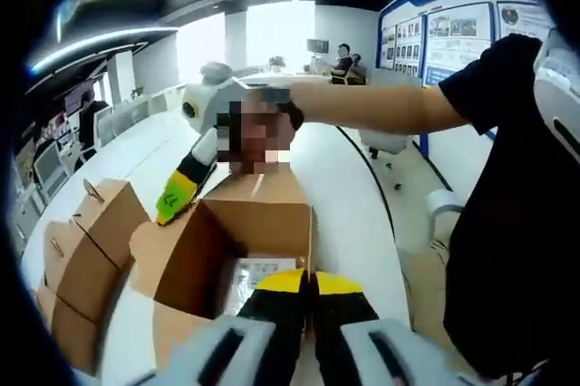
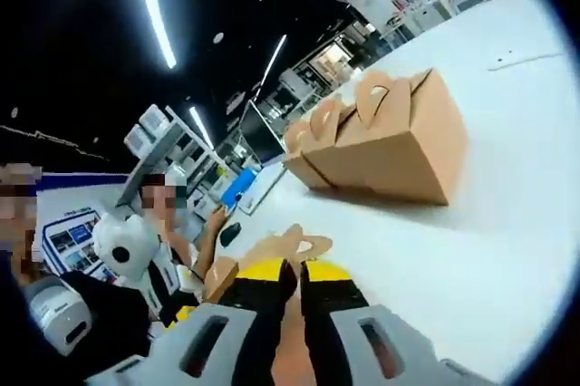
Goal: Pick up one paper box from the group, open the paper box, and remove the item inside
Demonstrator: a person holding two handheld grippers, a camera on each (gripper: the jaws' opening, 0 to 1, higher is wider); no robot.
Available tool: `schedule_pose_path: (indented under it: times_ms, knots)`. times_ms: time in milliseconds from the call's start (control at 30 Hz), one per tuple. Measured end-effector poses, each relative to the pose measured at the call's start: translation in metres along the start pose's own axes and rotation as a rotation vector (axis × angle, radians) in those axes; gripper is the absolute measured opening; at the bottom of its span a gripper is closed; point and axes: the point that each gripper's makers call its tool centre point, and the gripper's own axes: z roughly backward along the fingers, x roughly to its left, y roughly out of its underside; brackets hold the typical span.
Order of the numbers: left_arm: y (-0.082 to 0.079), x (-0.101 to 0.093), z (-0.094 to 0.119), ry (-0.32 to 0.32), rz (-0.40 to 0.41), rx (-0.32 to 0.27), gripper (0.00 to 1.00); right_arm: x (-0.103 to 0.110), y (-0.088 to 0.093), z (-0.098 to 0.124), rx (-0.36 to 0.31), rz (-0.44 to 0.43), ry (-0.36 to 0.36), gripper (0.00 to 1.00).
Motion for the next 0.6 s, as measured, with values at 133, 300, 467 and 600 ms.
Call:
schedule_pose_path:
  times_ms: [133, 300, 467, 600]
  knots:
    - [0.000, 0.000, 0.000, -0.001, 0.003, 0.000, 0.06, 0.025, 0.003, 0.009, -0.030, 0.143, 0.016, 0.14]
    - [0.001, 0.001, 0.001, -0.002, 0.005, -0.003, 0.05, 0.057, -0.014, 0.021, -0.109, 0.527, 0.067, 0.35]
    - [0.000, 0.001, 0.000, -0.005, 0.004, 0.000, 0.05, 0.075, -0.034, 0.038, -0.168, 0.964, 0.248, 0.39]
    - [0.000, 0.002, 0.000, -0.004, 0.002, 0.001, 0.05, 0.095, -0.015, 0.035, -0.107, 1.330, 0.308, 0.36]
